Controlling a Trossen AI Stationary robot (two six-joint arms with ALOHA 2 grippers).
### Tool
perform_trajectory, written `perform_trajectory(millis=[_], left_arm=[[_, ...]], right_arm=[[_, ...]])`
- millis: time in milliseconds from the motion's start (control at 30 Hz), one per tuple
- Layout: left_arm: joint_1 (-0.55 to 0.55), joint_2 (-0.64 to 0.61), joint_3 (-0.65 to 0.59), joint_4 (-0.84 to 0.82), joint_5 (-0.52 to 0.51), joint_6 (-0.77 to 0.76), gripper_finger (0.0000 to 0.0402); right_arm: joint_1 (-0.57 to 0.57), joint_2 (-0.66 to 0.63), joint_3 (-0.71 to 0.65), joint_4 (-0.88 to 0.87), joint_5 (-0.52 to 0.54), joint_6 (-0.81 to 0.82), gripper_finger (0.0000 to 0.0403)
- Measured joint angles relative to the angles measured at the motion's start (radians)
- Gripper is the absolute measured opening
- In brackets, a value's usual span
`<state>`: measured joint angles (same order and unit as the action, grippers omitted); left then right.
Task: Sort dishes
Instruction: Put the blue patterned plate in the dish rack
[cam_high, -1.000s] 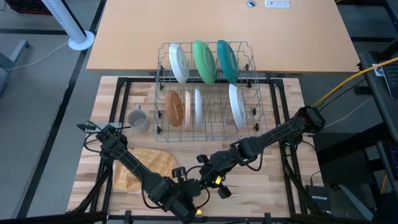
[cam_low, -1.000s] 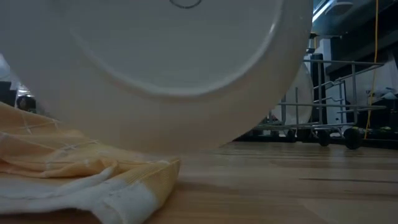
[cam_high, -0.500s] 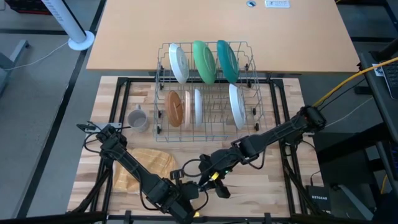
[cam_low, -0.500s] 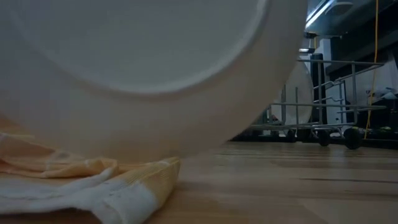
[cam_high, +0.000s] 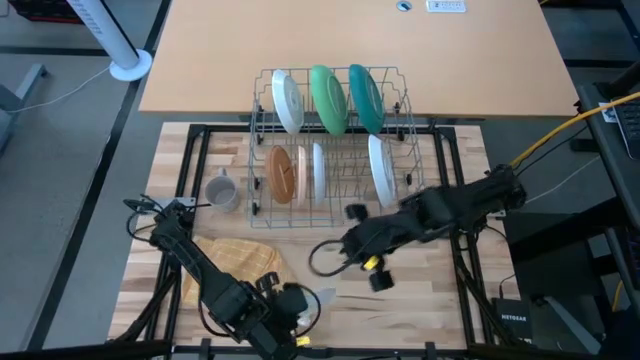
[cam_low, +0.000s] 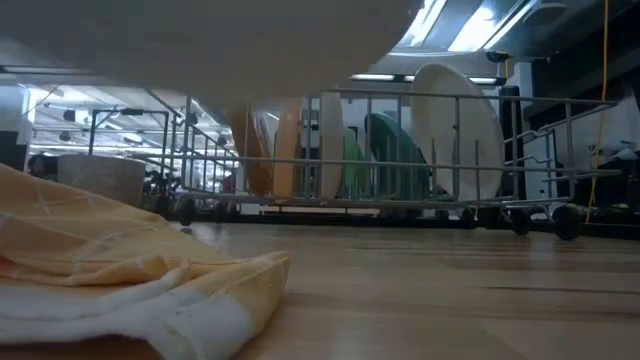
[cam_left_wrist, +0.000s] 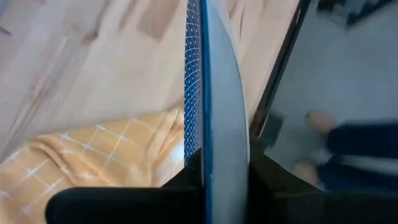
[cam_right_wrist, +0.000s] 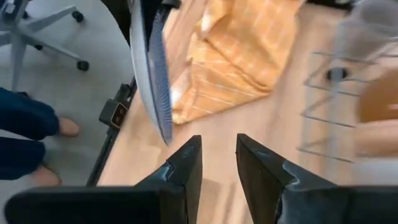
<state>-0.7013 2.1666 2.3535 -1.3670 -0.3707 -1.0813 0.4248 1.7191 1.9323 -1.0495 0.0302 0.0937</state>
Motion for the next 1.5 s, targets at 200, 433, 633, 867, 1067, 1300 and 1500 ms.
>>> perform_trajectory(millis=[200, 433, 633, 867, 1067, 1300, 1500], left_arm=[[0.032, -0.049, 0.003, 0.094, -0.2, -0.165, 0.0031], [0.128, -0.08, 0.003, 0.264, -0.425, -0.245, 0.0031], [0.233, -0.083, 0.003, 0.335, -0.546, -0.256, 0.0031], [0.366, -0.084, 0.003, 0.332, -0.692, -0.306, 0.0031], [0.485, -0.084, 0.003, 0.33, -0.713, -0.27, 0.0031], [0.584, -0.078, -0.024, 0.341, -0.666, -0.272, 0.0031], [0.615, -0.071, -0.085, 0.334, -0.605, -0.313, 0.0031]], right_arm=[[0.0, -0.001, 0.335, -0.288, 0.087, -0.043, 0.0104], [-0.005, -0.203, 0.344, -0.271, 0.243, -0.074, 0.0104], [-0.006, -0.375, 0.345, -0.277, 0.284, -0.05, 0.0104], [-0.006, -0.514, 0.345, -0.295, 0.291, -0.047, 0.0104], [-0.006, -0.595, 0.345, -0.314, 0.292, -0.047, 0.0104], [-0.006, -0.647, 0.344, -0.369, 0.292, -0.046, 0.0104], [-0.006, -0.659, 0.344, -0.431, 0.299, -0.046, 0.0104]])
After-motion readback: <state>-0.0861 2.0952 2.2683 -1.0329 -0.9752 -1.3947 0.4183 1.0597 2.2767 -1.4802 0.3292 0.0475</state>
